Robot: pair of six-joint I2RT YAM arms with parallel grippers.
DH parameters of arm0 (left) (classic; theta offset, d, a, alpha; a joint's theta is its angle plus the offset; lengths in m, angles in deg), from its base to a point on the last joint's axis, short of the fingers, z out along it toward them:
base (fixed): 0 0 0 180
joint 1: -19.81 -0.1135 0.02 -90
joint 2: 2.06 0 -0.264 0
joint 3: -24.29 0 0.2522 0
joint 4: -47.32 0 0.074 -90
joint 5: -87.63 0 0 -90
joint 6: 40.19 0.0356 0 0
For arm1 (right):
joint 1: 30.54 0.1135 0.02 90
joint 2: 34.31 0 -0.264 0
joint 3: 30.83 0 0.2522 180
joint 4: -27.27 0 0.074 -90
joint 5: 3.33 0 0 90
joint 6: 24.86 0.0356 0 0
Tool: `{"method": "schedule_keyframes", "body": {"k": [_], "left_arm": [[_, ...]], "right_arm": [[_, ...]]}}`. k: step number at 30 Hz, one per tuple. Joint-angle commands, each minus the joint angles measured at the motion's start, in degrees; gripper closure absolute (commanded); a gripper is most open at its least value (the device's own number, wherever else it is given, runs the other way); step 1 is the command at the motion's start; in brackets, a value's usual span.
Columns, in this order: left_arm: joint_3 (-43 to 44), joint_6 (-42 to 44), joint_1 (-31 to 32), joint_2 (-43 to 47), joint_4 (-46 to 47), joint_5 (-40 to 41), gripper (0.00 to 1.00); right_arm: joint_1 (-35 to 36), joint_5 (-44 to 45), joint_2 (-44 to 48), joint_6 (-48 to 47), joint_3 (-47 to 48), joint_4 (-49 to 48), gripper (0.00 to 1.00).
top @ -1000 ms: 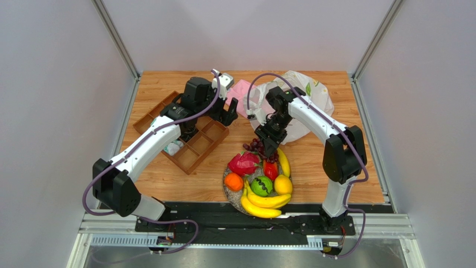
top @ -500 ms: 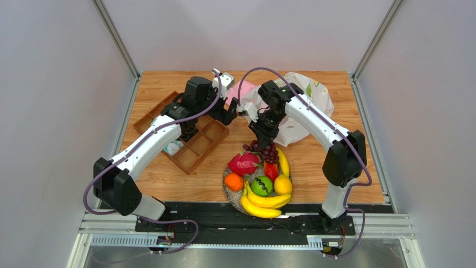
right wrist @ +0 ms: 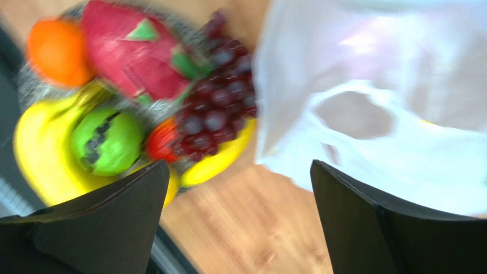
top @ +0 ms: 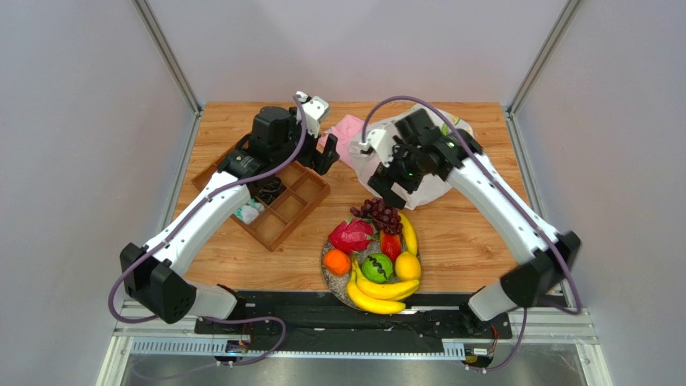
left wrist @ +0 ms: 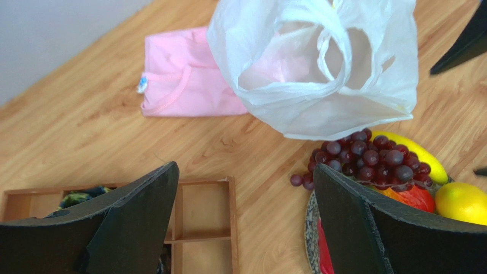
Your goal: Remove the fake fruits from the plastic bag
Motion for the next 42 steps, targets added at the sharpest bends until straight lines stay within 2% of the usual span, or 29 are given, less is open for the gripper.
{"method": "schedule_keyframes", "body": {"k": [1,2,3,4,6,8,10,12,17,22,28,29,31,32,37,42], "left_arm": [[-2.75,0.42,-0.35,6.86,4.46,-1.15,0.04],[-3.38,-0.27,-1.23,7.82,4.47,-2.37,0.04],[-3.56,-0.8,-1.76,8.09,3.16,-2.82,0.04],[-3.73,-0.81,-2.11,8.27,2.37,-2.91,0.04],[-4.87,1.47,-2.29,9.23,2.36,-2.73,0.04],[-5.58,1.22,-3.51,9.59,2.8,-3.69,0.04],[-5.49,-0.1,-5.09,9.33,3.06,-5.45,0.04],[-5.75,-0.2,-6.16,9.06,3.58,-5.11,0.04],[-6.02,0.16,-6.6,8.71,3.85,-5.98,0.04],[-6.63,-0.28,-7.3,9.41,3.68,-6.51,0.04],[-7.78,-1.51,-9.14,11.08,3.5,-7.21,0.04],[-7.95,-1.77,-9.32,11.26,3.59,-7.39,0.04],[-8.3,-2.12,-10.02,11.78,3.68,-7.83,0.04],[-8.39,-2.3,-10.2,11.96,3.68,-7.92,0.04],[-8.74,-2.65,-11.25,12.75,4.11,-8.62,0.04],[-9.79,-2.65,-11.43,13.98,4.82,-9.06,0.04]], "right_arm": [[-1.5,10.18,19.57,5.78,-13.98,-24.54,0.0],[-1.5,5.81,20.64,3.18,-16.37,-24.77,0.01],[-1.33,1.68,20.83,-1.2,-18.49,-22.6,0.18],[-0.89,-2.02,19.09,-1.24,-18.85,-20.31,0.23],[-0.27,-3.1,15.4,2.24,-19.38,-15.21,0.34],[-0.27,-0.22,8.72,6.12,-18.42,-12.57,0.33],[-0.27,1.55,5.28,10.25,-16.93,-12.2,0.26],[-0.27,0.94,4.13,9.92,-17.54,-15.18,0.18],[-0.18,2.43,-1.84,10.0,-15.08,-15.63,0.17],[-0.1,-0.46,-4.74,10.97,-15.34,-14.23,0.18],[0.34,-3.01,-5.63,12.29,-16.22,-13.35,0.42],[0.34,-3.19,-5.54,12.46,-16.22,-13.35,0.51],[0.34,-4.16,-5.37,12.64,-15.52,-13.26,0.6],[0.52,-4.42,-5.45,12.55,-15.08,-13.08,0.72],[2.1,-4.87,-3.61,11.06,-10.17,-10.71,0.97],[4.65,-6.18,-0.27,9.92,-5.68,-5.28,1.0]]}}
